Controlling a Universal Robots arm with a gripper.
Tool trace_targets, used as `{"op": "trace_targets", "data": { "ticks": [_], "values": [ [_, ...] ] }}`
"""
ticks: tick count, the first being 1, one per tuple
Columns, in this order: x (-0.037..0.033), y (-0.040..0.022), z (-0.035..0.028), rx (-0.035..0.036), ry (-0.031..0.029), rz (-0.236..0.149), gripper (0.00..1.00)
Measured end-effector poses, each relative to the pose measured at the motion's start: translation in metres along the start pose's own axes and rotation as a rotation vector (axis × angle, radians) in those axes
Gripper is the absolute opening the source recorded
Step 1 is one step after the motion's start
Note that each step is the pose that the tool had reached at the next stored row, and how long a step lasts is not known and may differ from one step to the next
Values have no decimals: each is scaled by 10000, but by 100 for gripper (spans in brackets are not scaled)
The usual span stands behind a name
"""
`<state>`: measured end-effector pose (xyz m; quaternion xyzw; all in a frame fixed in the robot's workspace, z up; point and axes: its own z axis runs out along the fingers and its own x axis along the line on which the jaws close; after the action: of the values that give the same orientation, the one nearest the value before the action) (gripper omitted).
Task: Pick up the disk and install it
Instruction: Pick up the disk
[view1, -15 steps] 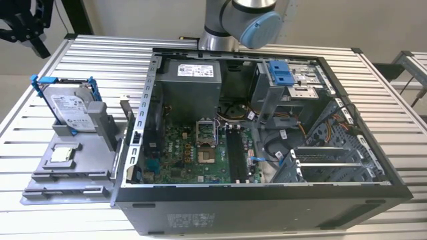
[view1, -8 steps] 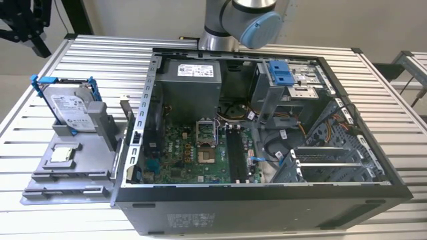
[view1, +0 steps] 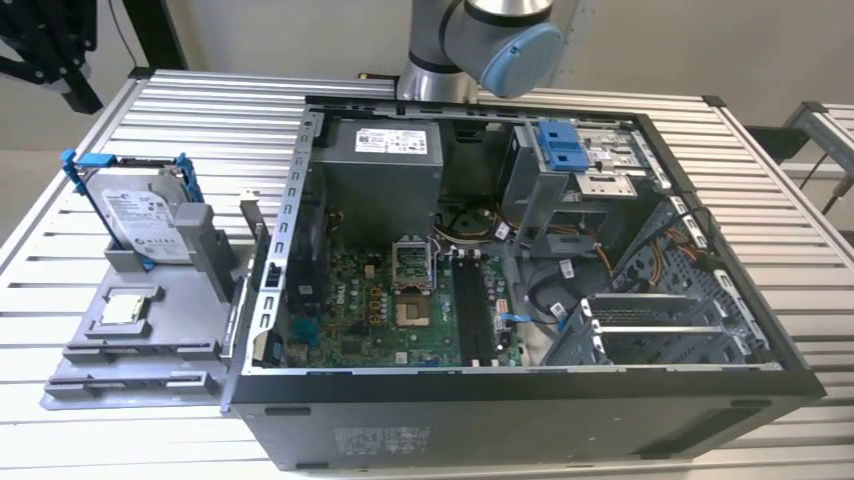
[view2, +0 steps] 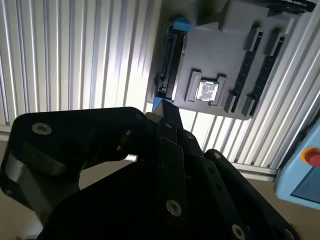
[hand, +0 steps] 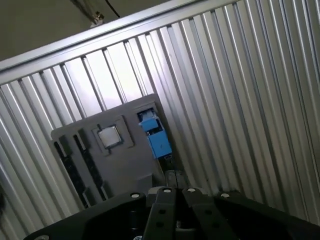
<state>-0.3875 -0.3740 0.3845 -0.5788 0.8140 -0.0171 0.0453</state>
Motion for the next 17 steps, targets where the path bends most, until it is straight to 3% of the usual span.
{"op": "trace_targets", "data": {
  "ticks": [5, 8, 11, 17],
  "values": [
    [0, 0, 2, -125, -35, -784, 0],
    [0, 0, 1, -286, -16, -1107, 0],
    [0, 0, 2, -519, 66, -1308, 0],
    [1, 0, 12, -719, 230, -1986, 0]
  ]
}}
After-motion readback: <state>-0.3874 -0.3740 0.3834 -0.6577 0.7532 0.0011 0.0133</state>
